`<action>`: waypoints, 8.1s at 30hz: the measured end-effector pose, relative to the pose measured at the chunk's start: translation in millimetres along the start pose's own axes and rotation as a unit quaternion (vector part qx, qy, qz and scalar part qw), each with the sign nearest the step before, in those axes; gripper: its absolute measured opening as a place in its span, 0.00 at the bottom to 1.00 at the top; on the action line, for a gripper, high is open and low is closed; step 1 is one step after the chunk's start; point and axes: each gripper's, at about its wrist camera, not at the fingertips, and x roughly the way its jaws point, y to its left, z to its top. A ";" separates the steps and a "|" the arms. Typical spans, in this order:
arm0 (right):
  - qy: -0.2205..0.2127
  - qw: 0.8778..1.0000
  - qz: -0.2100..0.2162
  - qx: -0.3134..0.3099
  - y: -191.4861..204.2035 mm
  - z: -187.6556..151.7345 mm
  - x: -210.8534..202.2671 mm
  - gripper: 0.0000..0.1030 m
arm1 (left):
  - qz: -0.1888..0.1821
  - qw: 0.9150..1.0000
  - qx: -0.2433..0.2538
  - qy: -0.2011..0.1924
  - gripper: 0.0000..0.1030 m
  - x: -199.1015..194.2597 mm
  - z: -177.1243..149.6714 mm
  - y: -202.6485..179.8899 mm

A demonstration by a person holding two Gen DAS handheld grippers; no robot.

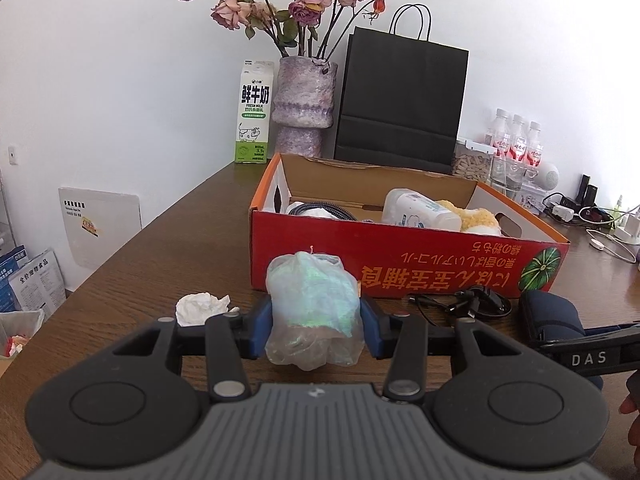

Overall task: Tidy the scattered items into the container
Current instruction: 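Lift the bag and pouch over the box with both grippers, then lower the bag and pouch into the box and open both grippers, then withdraw both grippers from the box toward the white tissue and yellow block, then grasp the crumpled white tissue with the left gripper, then grasp the black USB cable with the right gripper while the left gripper holds the tissue, then carry the tissue and cable up over the box with both grippers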

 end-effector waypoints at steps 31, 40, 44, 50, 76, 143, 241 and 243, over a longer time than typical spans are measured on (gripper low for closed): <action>-0.166 0.985 0.050 -0.001 -18.1 37.3 -68.2 0.63 | -0.024 0.998 0.019 -0.050 0.44 -7.7 44.3 -30.4; -0.203 0.977 0.061 -0.004 -2.6 89.7 -44.2 0.63 | -0.018 0.997 0.011 -0.076 0.44 22.4 83.9 -38.6; -0.206 0.975 0.077 -0.020 19.3 110.7 -22.8 0.63 | -0.009 0.997 0.006 -0.080 0.44 45.5 101.0 -34.9; -0.206 0.975 0.073 -0.049 47.1 138.0 18.2 0.63 | 0.005 0.998 -0.002 -0.063 0.44 93.2 120.9 -16.7; -0.141 0.987 0.020 -0.080 -6.7 151.8 76.7 0.97 | 0.033 0.994 0.052 -0.091 1.00 133.6 95.2 -23.5; -0.200 0.978 -0.001 -0.054 -3.2 3.0 -21.6 1.00 | 0.127 0.985 0.048 -0.108 1.00 23.5 22.3 0.4; -0.067 0.995 0.046 -0.051 18.3 8.6 11.5 0.26 | 0.074 0.994 -0.041 0.075 0.26 40.7 11.0 72.5; -0.069 0.995 0.054 -0.050 16.9 7.3 8.9 0.24 | 0.074 0.994 -0.042 0.075 0.26 40.5 10.9 72.7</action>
